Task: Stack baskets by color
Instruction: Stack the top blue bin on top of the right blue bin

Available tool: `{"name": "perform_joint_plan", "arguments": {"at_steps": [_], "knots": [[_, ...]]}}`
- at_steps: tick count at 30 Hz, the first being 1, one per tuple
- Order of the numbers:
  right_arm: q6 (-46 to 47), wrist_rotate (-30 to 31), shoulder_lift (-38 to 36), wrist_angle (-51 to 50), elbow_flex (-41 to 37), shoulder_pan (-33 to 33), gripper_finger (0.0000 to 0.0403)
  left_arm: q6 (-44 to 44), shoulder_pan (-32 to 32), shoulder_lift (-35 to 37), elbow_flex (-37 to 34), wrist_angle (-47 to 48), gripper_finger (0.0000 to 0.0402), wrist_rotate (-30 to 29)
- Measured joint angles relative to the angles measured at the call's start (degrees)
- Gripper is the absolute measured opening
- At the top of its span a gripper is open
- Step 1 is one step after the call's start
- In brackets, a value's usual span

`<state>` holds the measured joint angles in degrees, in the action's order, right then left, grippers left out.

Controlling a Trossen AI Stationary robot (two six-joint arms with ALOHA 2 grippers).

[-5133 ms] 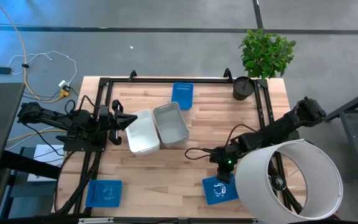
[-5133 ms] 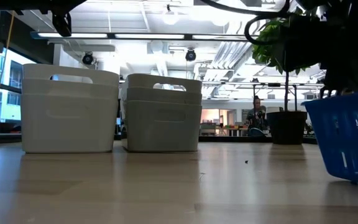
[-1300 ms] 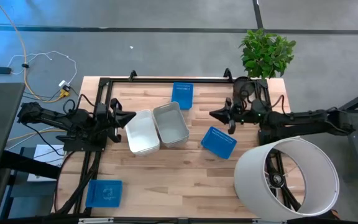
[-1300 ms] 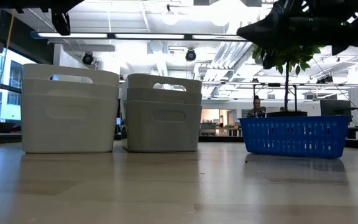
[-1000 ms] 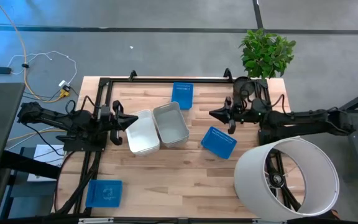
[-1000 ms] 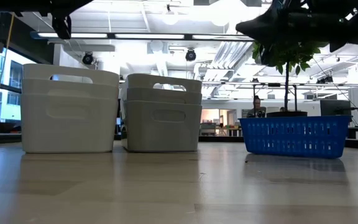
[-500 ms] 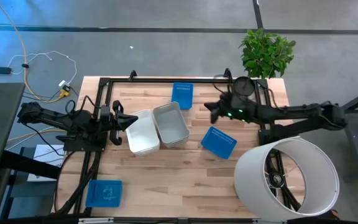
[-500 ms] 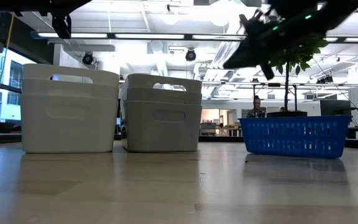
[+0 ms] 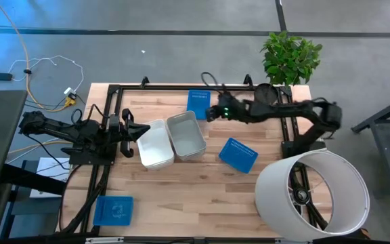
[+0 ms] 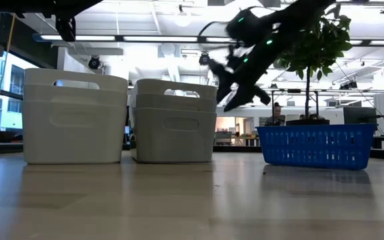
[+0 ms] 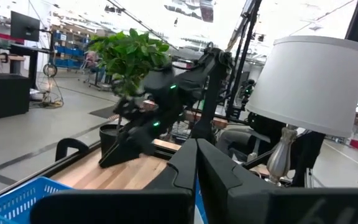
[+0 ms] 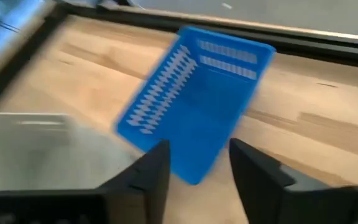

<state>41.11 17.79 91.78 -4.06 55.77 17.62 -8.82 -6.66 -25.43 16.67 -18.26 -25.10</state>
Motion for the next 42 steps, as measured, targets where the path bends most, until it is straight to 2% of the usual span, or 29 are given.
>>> {"name": "perform_joint_plan", "arguments": {"at_steps": [4,9,16,22,27,34,42], "knots": [[0.28,1.55,7.3,-9.32,7.83,1.06,0.0188,0.0,-0.01,0.0,0.0,-0.01,0.0001,0.01],[2.98,1.15,14.15,-10.93,13.17,1.54,0.0194,0.0,-0.01,0.0,0.0,-0.02,0.0001,0.0],[10.8,4.67,17.77,-11.52,13.83,1.5,0.0194,0.0,-0.02,0.0,0.0,-1.87,0.0001,0.22],[11.41,4.51,18.13,-11.56,13.79,1.5,0.019,-0.01,-0.02,0.0,0.0,-2.91,0.0001,0.25],[12.88,4.23,18.15,-11.6,13.79,1.47,0.0141,-0.08,-0.02,0.0,0.0,-2.91,0.0001,0.46],[10.75,4.16,18.15,-11.84,13.79,1.47,0.0018,-0.61,-0.02,0.02,0.0,-2.91,0.0001,0.54],[5.65,6.4,15.5,-15.43,13.68,1.44,0.0005,-0.59,-0.02,0.01,0.0,-2.89,0.0,0.61]]}}
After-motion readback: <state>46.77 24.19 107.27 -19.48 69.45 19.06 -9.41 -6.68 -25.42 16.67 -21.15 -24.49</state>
